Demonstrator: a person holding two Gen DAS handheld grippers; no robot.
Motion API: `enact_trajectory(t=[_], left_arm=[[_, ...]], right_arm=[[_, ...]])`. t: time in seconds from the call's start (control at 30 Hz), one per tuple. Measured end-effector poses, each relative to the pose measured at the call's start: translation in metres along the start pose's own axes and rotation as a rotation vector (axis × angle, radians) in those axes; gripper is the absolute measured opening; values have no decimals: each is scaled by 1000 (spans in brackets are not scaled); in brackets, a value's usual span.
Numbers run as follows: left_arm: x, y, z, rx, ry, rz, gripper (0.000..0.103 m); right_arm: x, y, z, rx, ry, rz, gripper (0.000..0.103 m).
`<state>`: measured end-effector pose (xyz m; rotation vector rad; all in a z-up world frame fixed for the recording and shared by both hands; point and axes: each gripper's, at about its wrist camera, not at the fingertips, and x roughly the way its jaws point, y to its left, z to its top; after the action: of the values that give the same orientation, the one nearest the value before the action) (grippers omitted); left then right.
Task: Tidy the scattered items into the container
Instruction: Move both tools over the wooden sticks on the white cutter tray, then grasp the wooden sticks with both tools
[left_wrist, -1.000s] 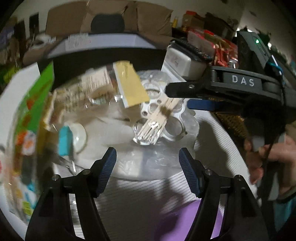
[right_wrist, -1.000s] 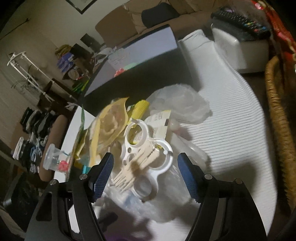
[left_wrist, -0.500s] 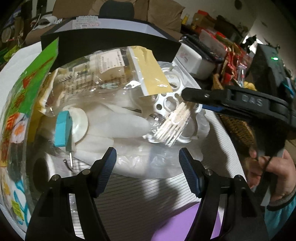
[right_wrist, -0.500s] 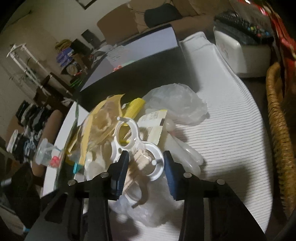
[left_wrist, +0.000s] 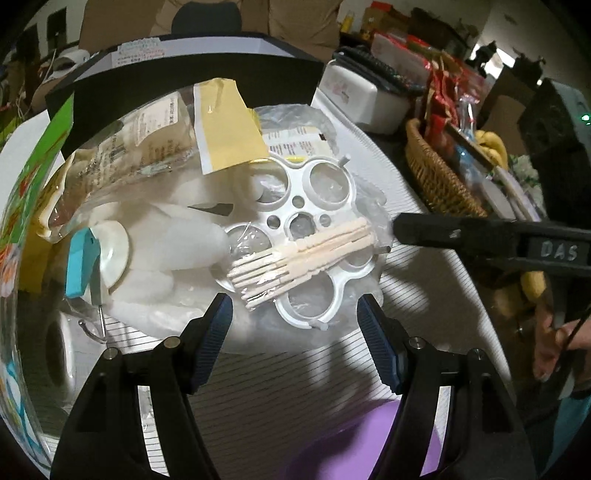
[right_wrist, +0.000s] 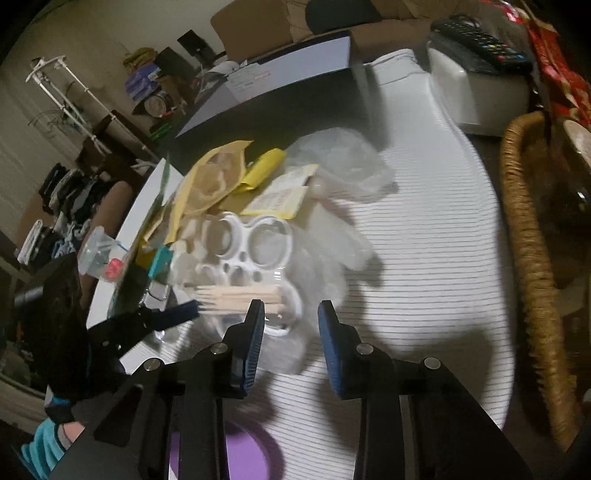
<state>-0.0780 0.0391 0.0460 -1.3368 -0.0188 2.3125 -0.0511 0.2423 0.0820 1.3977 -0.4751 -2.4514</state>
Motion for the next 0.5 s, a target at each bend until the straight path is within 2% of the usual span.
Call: enact_trajectory(t=[0.07,0.2,0.23,0.27,0.3,0.33,0.5], left_arm=[[0,3,1,-19,-3,-12,67],[-7,17,0,-92,-20,-85,64],[-8,22,-1,-101,-23,-83,53],[-9,26,-1,-110,-24,-83,44],[-9,30,-2,-118,-21,-86,26],[-7,33,-1,-128,-13,-90,17],[-4,39,0,-150,0,-95,17]], right_arm=[[-7,-8,0,6,-20,-20,31],[-19,9,7,-65,-82,44,37],[-18,17,10,-93,-94,52,48],[-15,24,12,-115,-93,48,55],[-9,29,15,-125,-84,27,61],[-4,30,17,-118,-74,15,61],[12,10,18,-4,-25,55,61]])
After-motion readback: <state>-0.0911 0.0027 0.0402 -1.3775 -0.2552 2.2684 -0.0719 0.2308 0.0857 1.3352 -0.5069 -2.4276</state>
